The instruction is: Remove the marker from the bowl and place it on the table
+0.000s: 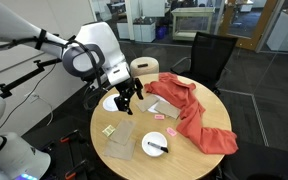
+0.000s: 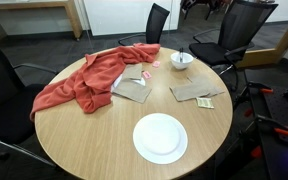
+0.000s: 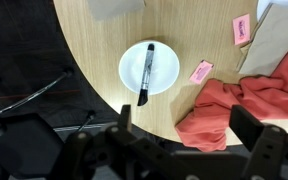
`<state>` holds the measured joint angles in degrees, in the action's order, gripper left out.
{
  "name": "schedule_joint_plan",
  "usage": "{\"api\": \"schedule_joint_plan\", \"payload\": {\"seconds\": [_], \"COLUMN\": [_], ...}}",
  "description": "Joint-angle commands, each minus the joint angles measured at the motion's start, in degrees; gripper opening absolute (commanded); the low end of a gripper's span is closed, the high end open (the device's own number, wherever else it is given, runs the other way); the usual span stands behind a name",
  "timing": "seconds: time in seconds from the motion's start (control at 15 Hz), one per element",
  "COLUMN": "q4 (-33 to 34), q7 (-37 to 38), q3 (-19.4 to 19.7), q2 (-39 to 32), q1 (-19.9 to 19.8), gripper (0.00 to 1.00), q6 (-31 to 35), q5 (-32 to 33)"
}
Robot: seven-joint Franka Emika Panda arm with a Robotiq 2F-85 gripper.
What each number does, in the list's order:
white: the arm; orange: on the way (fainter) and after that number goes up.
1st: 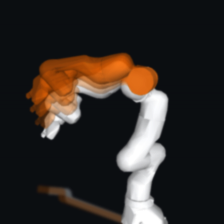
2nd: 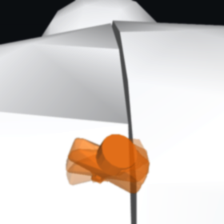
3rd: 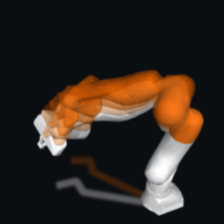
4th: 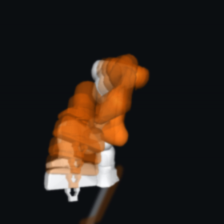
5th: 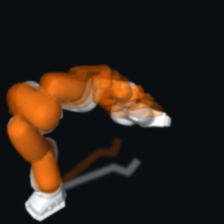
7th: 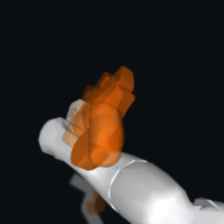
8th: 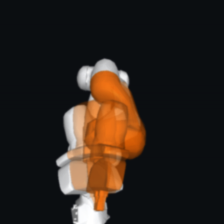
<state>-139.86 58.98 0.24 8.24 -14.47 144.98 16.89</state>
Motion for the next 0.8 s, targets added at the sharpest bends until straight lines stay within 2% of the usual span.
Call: {"api": "schedule_joint_plan", "payload": {"seconds": [0.0,0.4,0.73], "q4": [0.1,1.3,2.1], "q7": [0.0,2.7,1.9], "q3": [1.5,1.5,3.6], "q2": [-0.3,-2.4,-6.9], "q1": [1.2,0.6,0.8], "gripper": [1.00,1.00,1.00], "q6": [0.3,-0.1,1.5], "q5": [0.2,2.6,5.5]}}
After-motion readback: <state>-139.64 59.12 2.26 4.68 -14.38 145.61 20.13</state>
